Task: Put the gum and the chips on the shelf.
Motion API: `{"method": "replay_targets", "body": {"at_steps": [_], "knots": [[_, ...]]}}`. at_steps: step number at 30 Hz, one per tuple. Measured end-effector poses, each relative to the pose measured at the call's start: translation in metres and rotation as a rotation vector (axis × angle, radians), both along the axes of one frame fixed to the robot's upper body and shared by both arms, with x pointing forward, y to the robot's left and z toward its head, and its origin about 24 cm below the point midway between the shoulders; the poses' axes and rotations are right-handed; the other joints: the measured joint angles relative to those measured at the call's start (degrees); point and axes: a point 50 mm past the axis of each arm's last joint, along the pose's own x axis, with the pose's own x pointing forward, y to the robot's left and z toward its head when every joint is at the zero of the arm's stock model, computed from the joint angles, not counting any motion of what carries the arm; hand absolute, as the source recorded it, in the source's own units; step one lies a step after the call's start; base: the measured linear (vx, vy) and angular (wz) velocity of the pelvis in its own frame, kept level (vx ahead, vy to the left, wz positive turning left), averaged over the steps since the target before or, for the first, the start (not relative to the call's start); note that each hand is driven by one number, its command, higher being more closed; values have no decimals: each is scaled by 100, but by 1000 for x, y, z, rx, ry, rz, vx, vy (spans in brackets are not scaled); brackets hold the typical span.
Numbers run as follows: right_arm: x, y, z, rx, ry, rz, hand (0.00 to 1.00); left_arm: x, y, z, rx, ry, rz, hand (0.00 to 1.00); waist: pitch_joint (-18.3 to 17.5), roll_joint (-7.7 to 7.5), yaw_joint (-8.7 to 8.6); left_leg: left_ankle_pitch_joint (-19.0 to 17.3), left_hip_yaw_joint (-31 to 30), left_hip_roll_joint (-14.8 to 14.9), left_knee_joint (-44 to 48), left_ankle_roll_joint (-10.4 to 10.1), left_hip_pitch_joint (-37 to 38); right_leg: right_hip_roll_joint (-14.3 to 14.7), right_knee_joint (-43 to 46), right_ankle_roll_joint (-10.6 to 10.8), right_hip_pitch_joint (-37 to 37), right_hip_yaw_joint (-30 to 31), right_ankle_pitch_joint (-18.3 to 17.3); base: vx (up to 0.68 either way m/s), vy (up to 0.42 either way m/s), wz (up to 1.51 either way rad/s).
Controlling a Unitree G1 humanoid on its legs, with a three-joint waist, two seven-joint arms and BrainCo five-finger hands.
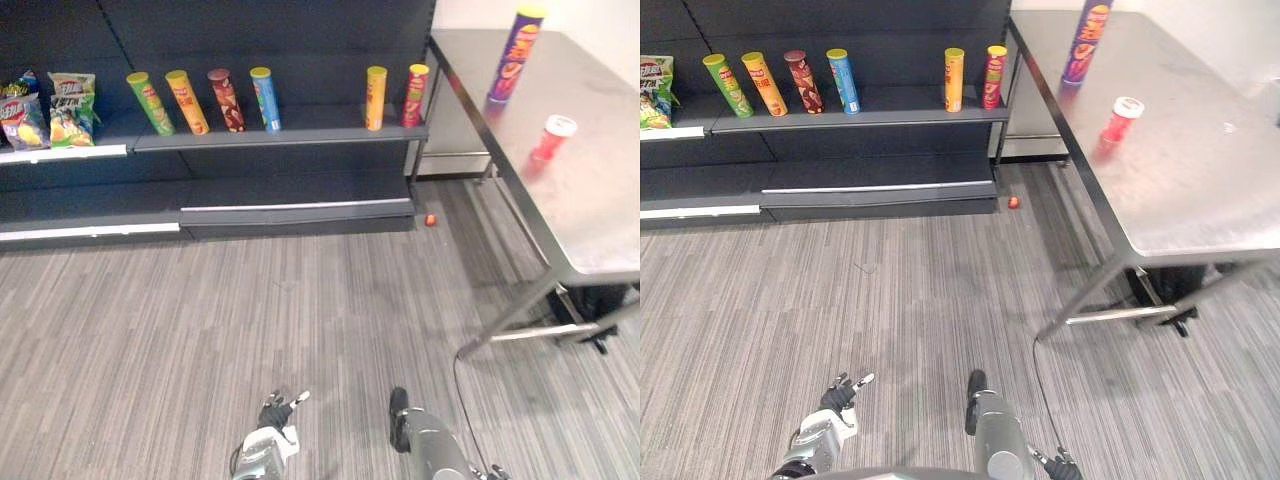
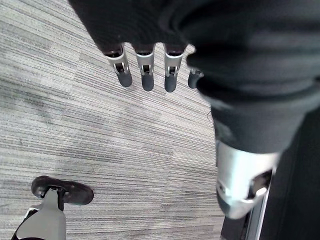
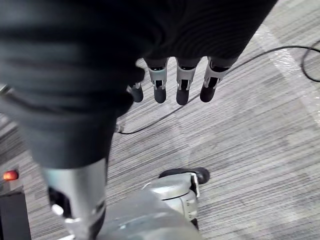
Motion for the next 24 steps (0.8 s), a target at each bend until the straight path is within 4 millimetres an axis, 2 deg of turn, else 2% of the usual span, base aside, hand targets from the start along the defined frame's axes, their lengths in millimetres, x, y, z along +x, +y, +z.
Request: {"method": "replay_targets", "body": {"at_steps": [1, 2, 3, 4, 5, 6, 7, 8, 9, 10, 11, 12, 13, 14, 15, 16, 17, 18, 19, 22, 23, 24], "knots": [[4, 0, 1, -1, -9, 1, 0, -3, 1, -1, 4, 12, -5, 0, 4, 6, -5, 285, -81, 20, 367, 12, -162, 48, -47, -14, 106, -33, -93, 863, -313, 4], [7, 0, 1, 0, -20, 3, 0, -11, 1, -5, 4, 40, -7, 0, 15, 17, -31, 1083, -341, 25, 1365, -246, -646, 145, -313, -67, 449, -88, -227, 850, -255, 4], [10, 0, 2, -1, -27, 5, 0, -20, 0, -8, -3, 68, -5, 0, 36, 23, 1, 1925, -615, -18, 2517, -820, -1196, 270, -665, -131, 916, -81, -291, 681, -179, 2], [12, 0, 2, -1, -30, 11, 0, -25, 0, -10, -4, 83, -5, 0, 55, 10, 11, 1993, -657, -6, 3095, -963, -1414, 321, -819, -157, 1178, -72, -308, 632, -162, -9], [17, 2, 3, 1, -43, 21, 0, -34, 4, -12, -5, 100, 11, 0, 121, -25, 36, 1857, -566, 23, 4035, -1035, -1823, 414, -1078, -181, 1725, -39, -323, 454, -121, -14], [21, 4, 3, 8, -53, 30, 0, -36, 10, -12, 6, 96, 20, 0, 172, -86, 104, 1636, -379, 54, 4478, -927, -2079, 446, -1249, -239, 2139, 52, -360, 515, -125, -28], [25, 7, 4, 17, -69, 39, 0, -41, 17, -12, 17, 101, 34, 0, 224, -213, 207, 1274, -86, 102, 4830, -626, -2455, 459, -1490, -274, 2593, 182, -407, 458, -78, -32], [30, 8, 5, 19, -80, 51, 0, -45, 19, -13, 16, 104, 40, 0, 224, -213, 230, 1076, 25, 102, 4890, -488, -2655, 449, -1605, -280, 2777, 258, -427, 503, -43, -41], [40, 10, 7, 19, -108, 65, 0, -46, 23, -11, 14, 85, 79, 0, 229, -197, 310, 672, 155, 82, 4877, -233, -3157, 422, -1771, -232, 3044, 393, -568, 471, 27, -41], [51, 16, 9, 29, -133, 94, 0, -44, 25, -10, 10, 69, 93, 0, 271, -91, 367, 360, 226, 96, 4471, -71, -3684, 395, -1824, -59, 3274, 508, -762, 376, 80, -40], [53, 21, 9, 37, -138, 110, 0, -45, 26, -10, 9, 69, 103, 0, 275, -79, 398, 294, 254, 75, 4144, -1, -3824, 351, -1799, -10, 3343, 548, -855, 365, 150, -33], [55, 25, 9, 44, -147, 131, 0, -48, 28, -11, 12, 76, 110, 0, 273, -98, 456, 266, 270, 2, 3425, 26, -3921, 247, -1763, 38, 3409, 612, -1022, 367, 217, -33], [57, 28, 10, 46, -151, 166, 0, -61, 32, -13, 22, 106, 120, 0, 250, -151, 479, 321, 219, -113, 2136, 54, -3931, 82, -1656, 136, 3503, 730, -1281, 380, 239, -38], [58, 30, 10, 47, -153, 179, 0, -70, 33, -15, 24, 131, 120, 0, 245, -165, 481, 412, 142, -140, 1462, 67, -3885, 11, -1615, 203, 3543, 792, -1382, 418, 292, -55], [59, 33, 10, 47, -158, 205, 0, -90, 33, -19, 17, 183, 141, 0, 222, -177, 473, 661, -31, -102, 324, 28, -3874, -99, -1578, 346, 3604, 953, -1575, 468, 349, -61], [57, 37, 10, 48, -156, 230, 0, -111, 32, -22, 5, 241, 172, 0, 200, -259, 497, 1126, 4, -34, 45, -90, -3920, -248, -1571, 437, 3696, 1110, -1777, 496, 379, -62], [56, 40, 9, 57, -152, 243, 0, -120, 32, -23, 2, 264, 185, 0, 151, -324, 530, 1395, 192, -49, 145, -145, -3927, -347, -1584, 417, 3737, 1204, -1879, 540, 393, -56], [49, 47, 7, 75, -136, 248, 0, -137, 36, -23, 9, 307, 205, 0, -11, -504, 569, 1445, 448, -149, 526, -121, -4077, -529, -1545, 325, 3734, 1416, -1928, 583, 345, -44], [50, 53, 7, 91, -143, 254, 0, -140, 40, -23, 15, 317, 216, 0, -89, -619, 617, 1163, 581, -197, 799, 1, -4195, -618, -1431, 254, 3631, 1664, -1802, 676, 398, -47], [49, 68, 5, 140, -149, 258, 0, -138, 49, -22, 51, 325, 177, 0, -311, -848, 675, 794, 1015, -383, 857, 335, -3926, -835, -659, 438, 3227, 2353, -1109, 497, 301, -34], [48, 68, 4, 144, -143, 257, 0, -137, 50, -22, 55, 326, 169, 0, -323, -854, 680, 731, 1156, -439, 748, 425, -3686, -861, -287, 442, 3091, 2520, -867, 495, 292, -48], [48, 65, 5, 138, -150, 234, 0, -131, 50, -21, 60, 317, 151, 0, -320, -812, 675, 709, 1348, -466, 547, 464, -3360, -850, 400, 529, 2806, 2682, -395, 424, 253, -52]]}}
